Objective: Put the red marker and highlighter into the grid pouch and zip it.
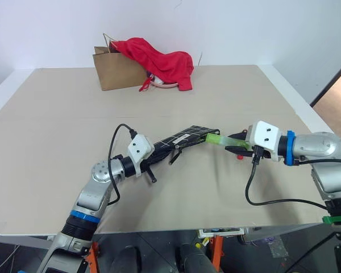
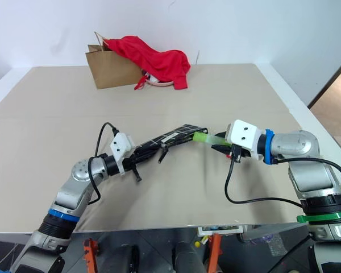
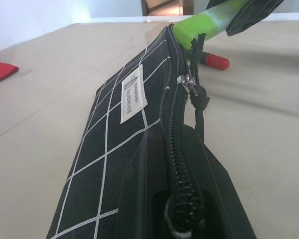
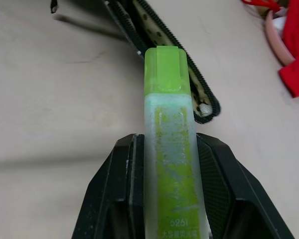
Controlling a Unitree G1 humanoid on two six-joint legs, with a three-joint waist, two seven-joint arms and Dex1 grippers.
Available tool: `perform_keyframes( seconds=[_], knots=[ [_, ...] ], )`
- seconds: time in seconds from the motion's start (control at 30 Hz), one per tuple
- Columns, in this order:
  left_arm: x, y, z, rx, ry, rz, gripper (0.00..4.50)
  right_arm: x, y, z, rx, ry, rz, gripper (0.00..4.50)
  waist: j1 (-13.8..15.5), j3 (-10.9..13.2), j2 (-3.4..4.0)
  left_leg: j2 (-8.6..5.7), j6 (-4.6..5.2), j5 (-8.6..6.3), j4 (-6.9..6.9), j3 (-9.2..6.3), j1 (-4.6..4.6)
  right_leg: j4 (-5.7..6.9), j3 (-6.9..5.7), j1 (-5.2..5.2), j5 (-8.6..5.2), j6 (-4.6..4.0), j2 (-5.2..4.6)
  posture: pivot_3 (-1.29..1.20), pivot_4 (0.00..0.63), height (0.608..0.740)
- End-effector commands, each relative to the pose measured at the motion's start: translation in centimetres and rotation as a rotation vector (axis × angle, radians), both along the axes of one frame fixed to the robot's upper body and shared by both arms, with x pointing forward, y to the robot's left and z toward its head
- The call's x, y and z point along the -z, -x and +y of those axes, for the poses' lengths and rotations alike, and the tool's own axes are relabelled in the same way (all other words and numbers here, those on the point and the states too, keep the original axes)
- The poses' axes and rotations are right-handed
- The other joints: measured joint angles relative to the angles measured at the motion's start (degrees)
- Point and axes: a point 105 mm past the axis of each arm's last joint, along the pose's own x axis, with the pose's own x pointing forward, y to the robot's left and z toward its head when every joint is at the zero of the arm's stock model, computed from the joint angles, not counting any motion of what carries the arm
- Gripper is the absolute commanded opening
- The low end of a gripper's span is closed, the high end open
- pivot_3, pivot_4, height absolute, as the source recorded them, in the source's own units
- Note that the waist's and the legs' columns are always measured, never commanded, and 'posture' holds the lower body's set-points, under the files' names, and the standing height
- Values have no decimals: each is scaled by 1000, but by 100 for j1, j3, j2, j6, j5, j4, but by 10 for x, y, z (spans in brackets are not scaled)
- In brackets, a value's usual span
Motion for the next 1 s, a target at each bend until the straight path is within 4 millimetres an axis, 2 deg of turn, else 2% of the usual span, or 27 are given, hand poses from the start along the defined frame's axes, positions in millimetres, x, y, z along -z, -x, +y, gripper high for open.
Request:
perform_keyframes(
  seconds=[0.03, 0.33, 0.6, 0.77, 0.97, 1.0],
  knots=[
    [-10, 4, -2, 17, 9, -57, 0, -13, -3, 1, -11, 9, -57, 1142, 2, 0, 0, 0, 0, 0, 0, -1, 0, 0, -1, 0, 0, -1, 0, 0, 150, 740],
    [-11, 4, -2, 24, 5, -63, 0, -8, -9, 11, -41, 33, -63, 1142, 1, 0, 0, 1, 0, 0, 0, -1, 2, 1, -1, 0, 1, -1, 2, 0, 150, 740],
    [-10, 5, -3, 34, 5, -62, 0, -3, -16, 35, -131, 85, -64, 1142, 0, 0, 0, 1, 0, 0, 0, -1, 2, 2, -1, 0, 7, -11, 1, 0, 150, 740],
    [-10, 6, -3, 39, 5, -62, 0, 5, -16, 58, -236, 143, -92, 1142, 0, 0, 0, 0, 0, 0, 0, 2, 1, 1, 0, -1, 17, -27, 0, 0, 150, 740],
    [-11, 5, -4, 48, 5, -65, 0, 15, -4, 97, -420, 153, -127, 1142, -1, 0, 0, 3, 0, 0, 0, -2, 1, 4, -4, -2, 19, -32, 4, 0, 150, 740],
    [-11, 5, -3, 48, 6, -66, 0, 15, -1, 104, -452, 142, -123, 1642, 0, 0, 0, 2, -1, 1, 1, -2, 0, 4, -4, -1, 19, -32, 2, 0, 150, 740]
  ],
)
